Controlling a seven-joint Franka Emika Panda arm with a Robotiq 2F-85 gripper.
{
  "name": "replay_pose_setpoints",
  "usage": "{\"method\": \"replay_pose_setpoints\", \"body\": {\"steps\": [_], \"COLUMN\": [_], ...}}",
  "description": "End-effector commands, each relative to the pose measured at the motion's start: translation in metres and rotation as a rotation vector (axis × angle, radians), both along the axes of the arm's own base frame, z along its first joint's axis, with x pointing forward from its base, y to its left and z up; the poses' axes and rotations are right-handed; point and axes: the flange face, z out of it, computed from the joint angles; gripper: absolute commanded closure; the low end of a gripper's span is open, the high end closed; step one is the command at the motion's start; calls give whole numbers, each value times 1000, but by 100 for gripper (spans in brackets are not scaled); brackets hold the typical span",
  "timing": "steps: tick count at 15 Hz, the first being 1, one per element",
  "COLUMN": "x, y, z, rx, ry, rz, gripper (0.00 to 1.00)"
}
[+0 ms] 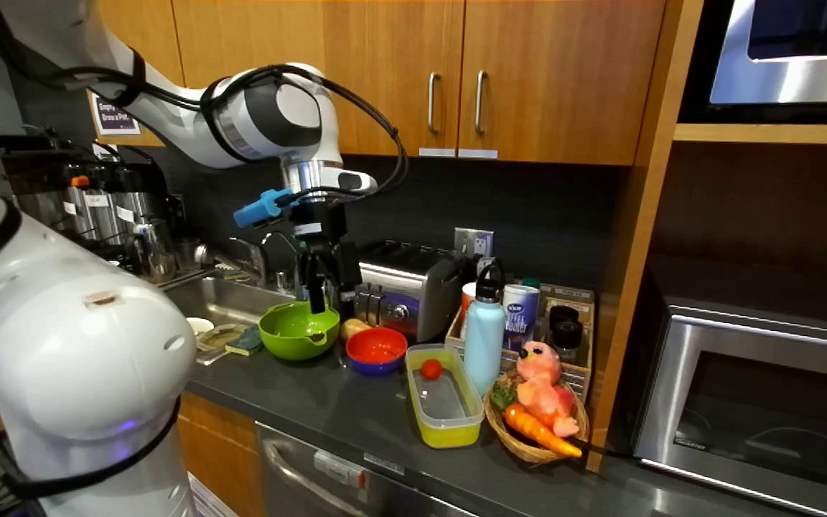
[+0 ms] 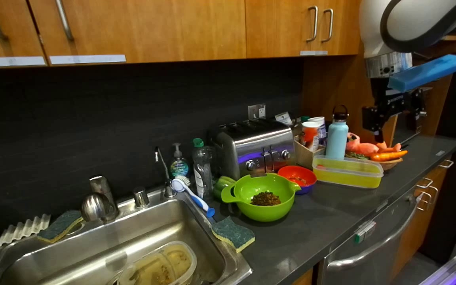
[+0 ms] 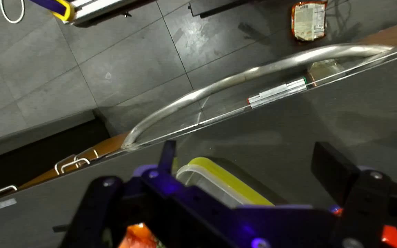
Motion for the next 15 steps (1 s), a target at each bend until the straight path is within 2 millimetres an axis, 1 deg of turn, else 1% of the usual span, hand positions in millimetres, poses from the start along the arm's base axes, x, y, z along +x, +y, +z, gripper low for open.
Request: {"method": "replay_pose_setpoints", "body": {"steps": [1, 9, 10, 11, 13, 14, 15], "x": [-2, -12, -13, -14, -6, 0, -6], "y": [-12, -39, -38, -29, 0, 20, -8], "z": [-12, -10, -9, -8, -1, 5, -5], "rx": [18, 32, 20, -9, -70, -107, -39], "ry": [74, 126, 131, 132, 130, 126, 127], "rz": [-46, -154, -159, -149, -70, -14, -65], "gripper": [0, 0, 0, 0, 0, 0, 0]}}
